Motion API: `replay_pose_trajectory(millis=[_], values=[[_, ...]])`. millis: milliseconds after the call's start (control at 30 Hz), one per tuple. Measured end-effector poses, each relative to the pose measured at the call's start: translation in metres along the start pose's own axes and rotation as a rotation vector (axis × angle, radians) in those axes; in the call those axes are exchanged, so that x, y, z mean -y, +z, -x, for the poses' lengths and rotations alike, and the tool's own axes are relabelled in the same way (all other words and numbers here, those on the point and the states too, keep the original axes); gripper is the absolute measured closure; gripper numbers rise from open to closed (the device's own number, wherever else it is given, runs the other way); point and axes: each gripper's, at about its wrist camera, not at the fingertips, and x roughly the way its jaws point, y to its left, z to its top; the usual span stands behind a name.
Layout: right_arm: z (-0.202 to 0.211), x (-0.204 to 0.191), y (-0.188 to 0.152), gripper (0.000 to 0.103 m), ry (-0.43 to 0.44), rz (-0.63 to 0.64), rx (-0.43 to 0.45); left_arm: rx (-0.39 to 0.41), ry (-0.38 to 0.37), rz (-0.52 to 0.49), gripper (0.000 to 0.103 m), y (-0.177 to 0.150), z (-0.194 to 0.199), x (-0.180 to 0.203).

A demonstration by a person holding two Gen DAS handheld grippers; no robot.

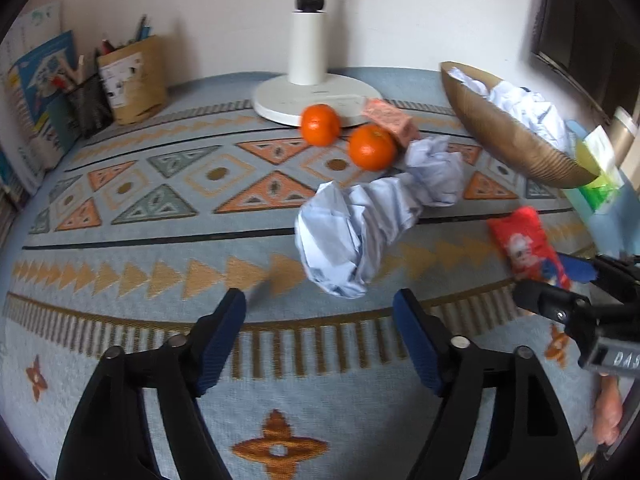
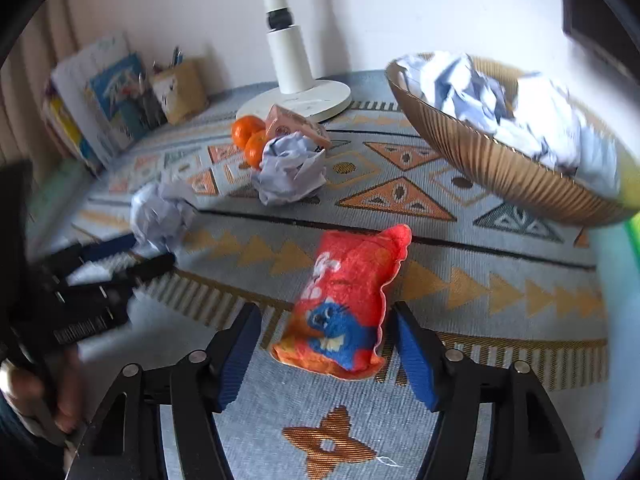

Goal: Organize objects
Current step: 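Carry snack bag and paper ball over the gold bowl and open both grippers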

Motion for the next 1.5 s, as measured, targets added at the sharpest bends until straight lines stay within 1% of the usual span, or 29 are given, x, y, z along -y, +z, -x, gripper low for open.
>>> replay_pose_trajectory(millis=[67, 100, 167, 267, 333, 367, 400, 433, 500, 567, 667, 767, 833, 933, 1033, 1100, 1267, 1333, 1367, 1400, 1433, 1467, 1500], values=[[0.001, 0.007, 0.004, 0.037, 0.039, -0.064, -0.017, 0.0, -0.02, 0.01, 0.023, 0.005, 0.0, 0.004], [0.0, 0.011, 0.007, 0.037, 0.06, -0.103, -0.026, 0.002, -0.019, 0.013, 0.023, 0.007, -0.001, 0.006], [-0.002, 0.011, 0.01, 0.037, 0.057, -0.124, -0.026, 0.01, -0.036, 0.035, 0.023, 0.013, -0.004, 0.006], [-0.003, 0.0, 0.009, 0.037, -0.008, -0.084, -0.017, 0.026, -0.036, 0.053, 0.023, 0.017, -0.006, 0.006], [-0.004, -0.011, 0.006, 0.045, -0.101, -0.019, -0.006, 0.042, -0.038, 0.055, 0.025, 0.019, -0.006, 0.007], [-0.004, -0.015, 0.003, 0.057, -0.152, 0.019, 0.0, 0.055, -0.046, 0.059, 0.034, 0.019, -0.004, 0.008], [-0.004, -0.021, 0.0, 0.063, -0.183, 0.06, 0.006, 0.07, -0.056, 0.061, 0.042, 0.02, -0.002, 0.008], [-0.003, -0.022, -0.001, 0.065, -0.185, 0.07, 0.013, 0.075, -0.066, 0.058, 0.062, 0.021, -0.002, 0.009], [0.005, -0.02, -0.005, 0.068, -0.171, 0.076, 0.03, 0.089, -0.068, 0.047, 0.064, 0.022, 0.001, 0.011], [0.02, -0.014, -0.006, 0.068, -0.147, 0.066, 0.065, 0.097, -0.093, 0.044, 0.064, 0.022, 0.007, 0.013], [0.046, -0.006, -0.007, 0.068, -0.121, 0.046, 0.119, 0.138, -0.092, 0.048, 0.064, 0.027, 0.024, 0.02], [0.078, 0.008, -0.001, 0.068, -0.107, 0.011, 0.179, 0.19, -0.145, 0.047, 0.064, 0.041, 0.047, 0.035], [0.105, 0.022, 0.006, 0.068, -0.102, -0.021, 0.244, 0.227, -0.193, 0.031, 0.064, 0.056, 0.06, 0.052], [0.132, 0.044, 0.022, 0.068, -0.147, -0.073, 0.317, 0.26, -0.221, -0.014, 0.064, 0.08, 0.065, 0.081], [0.145, 0.073, 0.044, 0.068, -0.242, -0.155, 0.368, 0.29, -0.225, -0.085, 0.064, 0.103, 0.062, 0.112], [0.145, 0.095, 0.063, 0.068, -0.29, -0.216, 0.377, 0.287, -0.242, -0.106, 0.064, 0.119, 0.054, 0.129], [0.131, 0.125, 0.095, 0.068, -0.334, -0.259, 0.37, 0.271, -0.269, -0.09, 0.064, 0.146, 0.033, 0.147], [0.124, 0.131, 0.106, 0.068, -0.334, -0.262, 0.363, 0.274, -0.259, -0.107, 0.062, 0.151, 0.027, 0.155], [0.12, 0.133, 0.11, 0.068, -0.333, -0.262, 0.359, 0.278, -0.256, -0.116, 0.057, 0.153, 0.025, 0.158], [0.114, 0.136, 0.114, 0.065, -0.323, -0.262, 0.345, 0.281, -0.251, -0.117, 0.052, 0.154, 0.023, 0.16], [0.111, 0.139, 0.118, 0.063, -0.314, -0.261, 0.328, 0.275, -0.244, -0.114, 0.036, 0.155, 0.021, 0.161], [0.107, 0.14, 0.12, 0.061, -0.309, -0.259, 0.315, 0.27, -0.24, -0.109, 0.026, 0.155, 0.02, 0.161], [0.106, 0.142, 0.12, 0.059, -0.318, -0.26, 0.306, 0.277, -0.239, -0.103, 0.025, 0.153, 0.021, 0.158]])
